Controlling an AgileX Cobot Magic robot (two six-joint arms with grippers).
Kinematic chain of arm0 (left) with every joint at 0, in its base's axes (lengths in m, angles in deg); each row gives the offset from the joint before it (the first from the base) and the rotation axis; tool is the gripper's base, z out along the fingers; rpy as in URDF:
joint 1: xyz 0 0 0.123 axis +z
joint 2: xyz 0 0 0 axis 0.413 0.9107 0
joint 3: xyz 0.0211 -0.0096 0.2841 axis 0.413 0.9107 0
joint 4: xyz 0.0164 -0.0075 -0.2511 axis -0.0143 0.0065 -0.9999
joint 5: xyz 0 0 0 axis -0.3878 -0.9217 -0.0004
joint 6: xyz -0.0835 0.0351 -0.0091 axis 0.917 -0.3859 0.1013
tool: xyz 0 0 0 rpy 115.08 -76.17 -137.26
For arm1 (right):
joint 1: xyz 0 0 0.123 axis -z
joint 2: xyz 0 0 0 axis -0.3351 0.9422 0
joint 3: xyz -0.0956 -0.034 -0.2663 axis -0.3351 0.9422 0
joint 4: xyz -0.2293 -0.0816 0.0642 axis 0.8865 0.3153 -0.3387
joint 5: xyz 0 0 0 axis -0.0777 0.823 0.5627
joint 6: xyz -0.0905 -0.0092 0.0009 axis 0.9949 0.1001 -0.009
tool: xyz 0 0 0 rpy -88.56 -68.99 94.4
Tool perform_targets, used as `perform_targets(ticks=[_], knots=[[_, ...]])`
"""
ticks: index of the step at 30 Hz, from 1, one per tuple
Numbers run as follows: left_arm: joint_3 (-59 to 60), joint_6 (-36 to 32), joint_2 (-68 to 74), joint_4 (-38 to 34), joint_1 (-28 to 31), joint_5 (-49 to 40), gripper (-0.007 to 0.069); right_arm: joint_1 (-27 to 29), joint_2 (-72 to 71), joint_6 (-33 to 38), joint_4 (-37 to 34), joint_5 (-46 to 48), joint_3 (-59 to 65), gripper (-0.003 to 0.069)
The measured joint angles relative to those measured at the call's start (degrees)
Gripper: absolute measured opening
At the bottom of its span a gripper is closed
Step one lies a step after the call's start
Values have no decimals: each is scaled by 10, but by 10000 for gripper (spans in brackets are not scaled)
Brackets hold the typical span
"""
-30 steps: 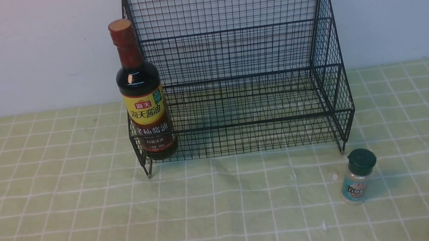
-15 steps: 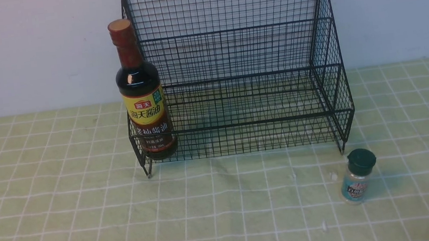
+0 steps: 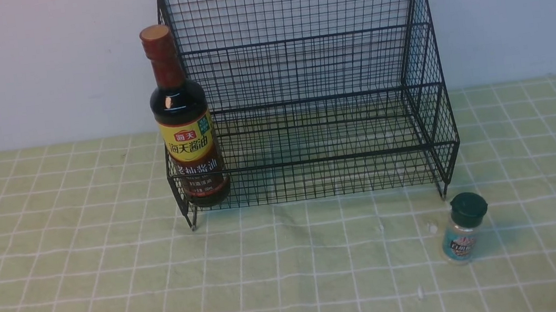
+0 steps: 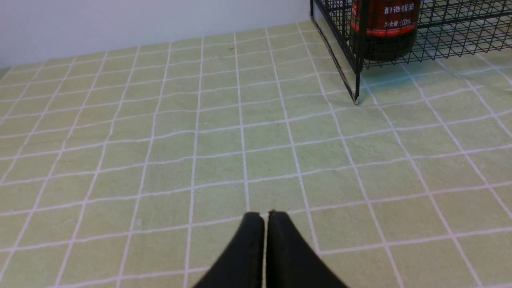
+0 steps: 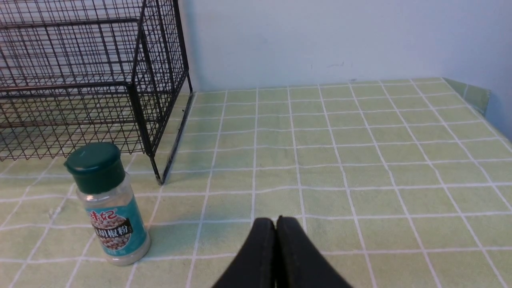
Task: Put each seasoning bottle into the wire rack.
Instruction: Use the right arm to grab the condiment bottle closest to it
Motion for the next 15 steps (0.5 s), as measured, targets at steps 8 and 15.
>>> perform_targets(ticks=[8, 15], knots=[[0, 0, 0, 0, 0, 0, -6, 0, 0, 0, 1, 0, 0, -15], [0, 0, 0, 0, 0, 0, -6, 0, 0, -25, -46, -37, 2, -15]])
